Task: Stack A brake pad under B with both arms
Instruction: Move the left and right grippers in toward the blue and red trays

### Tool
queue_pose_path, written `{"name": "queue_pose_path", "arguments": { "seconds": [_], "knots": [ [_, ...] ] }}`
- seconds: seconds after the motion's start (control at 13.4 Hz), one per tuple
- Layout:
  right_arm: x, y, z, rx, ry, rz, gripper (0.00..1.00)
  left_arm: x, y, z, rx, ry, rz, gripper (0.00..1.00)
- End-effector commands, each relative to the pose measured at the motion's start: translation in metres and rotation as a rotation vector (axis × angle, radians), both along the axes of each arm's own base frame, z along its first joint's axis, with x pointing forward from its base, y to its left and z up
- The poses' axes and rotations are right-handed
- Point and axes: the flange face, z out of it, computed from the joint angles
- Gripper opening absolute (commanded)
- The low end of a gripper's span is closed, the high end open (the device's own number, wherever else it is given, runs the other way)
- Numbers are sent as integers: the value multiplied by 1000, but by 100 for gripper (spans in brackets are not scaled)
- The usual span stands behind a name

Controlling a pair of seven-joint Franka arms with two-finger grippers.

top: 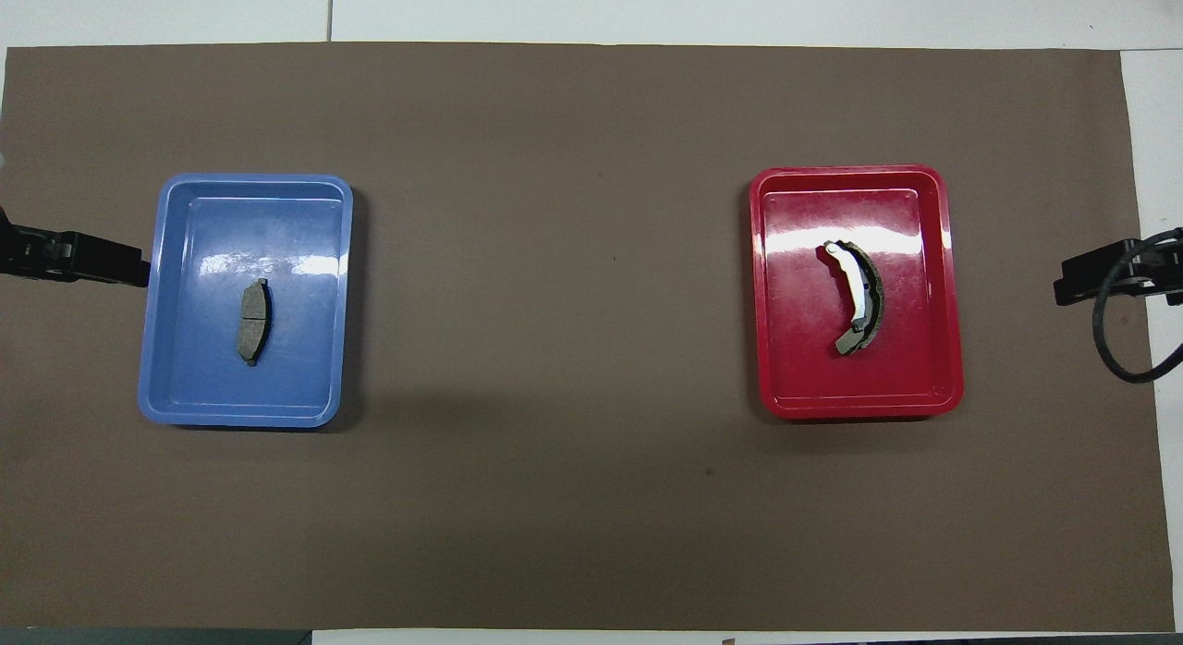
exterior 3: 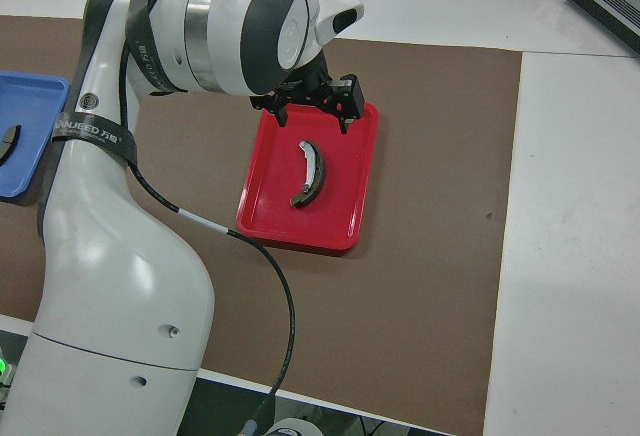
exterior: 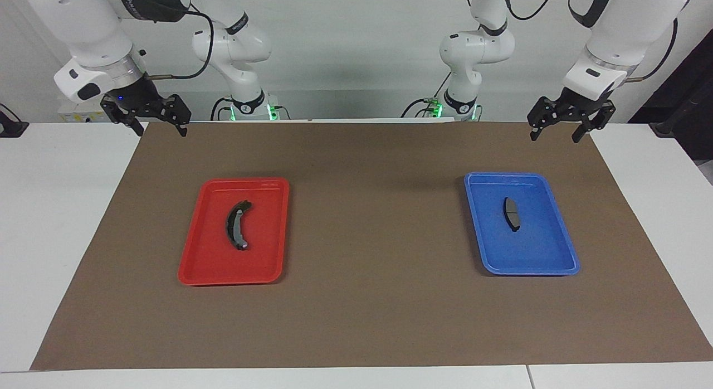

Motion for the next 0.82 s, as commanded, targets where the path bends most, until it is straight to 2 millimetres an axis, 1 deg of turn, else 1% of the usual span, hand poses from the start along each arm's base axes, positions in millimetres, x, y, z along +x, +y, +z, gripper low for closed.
{"name": "queue_pose_path", "arguments": {
  "seconds": [0.0, 0.45, 0.6, 0.67, 0.75],
  "knots": [
    [-2, -2, -2, 17, -9, 7, 99, -2, -3, 2, 8, 6, 2, 100],
    [-4, 2, -3, 18, 0, 16, 99, -8, -2, -3, 13, 43, -1, 100],
    [-2, 4, -3, 17, -13, 21, 99, -8, 2, -16, 13, 43, 1, 100],
    [3, 17, -1, 17, -51, 46, 99, -8, 4, -29, 13, 37, 4, 100],
    [6, 33, -4, 17, -66, 72, 99, -7, 6, -44, 13, 31, 5, 100]
  ]
}}
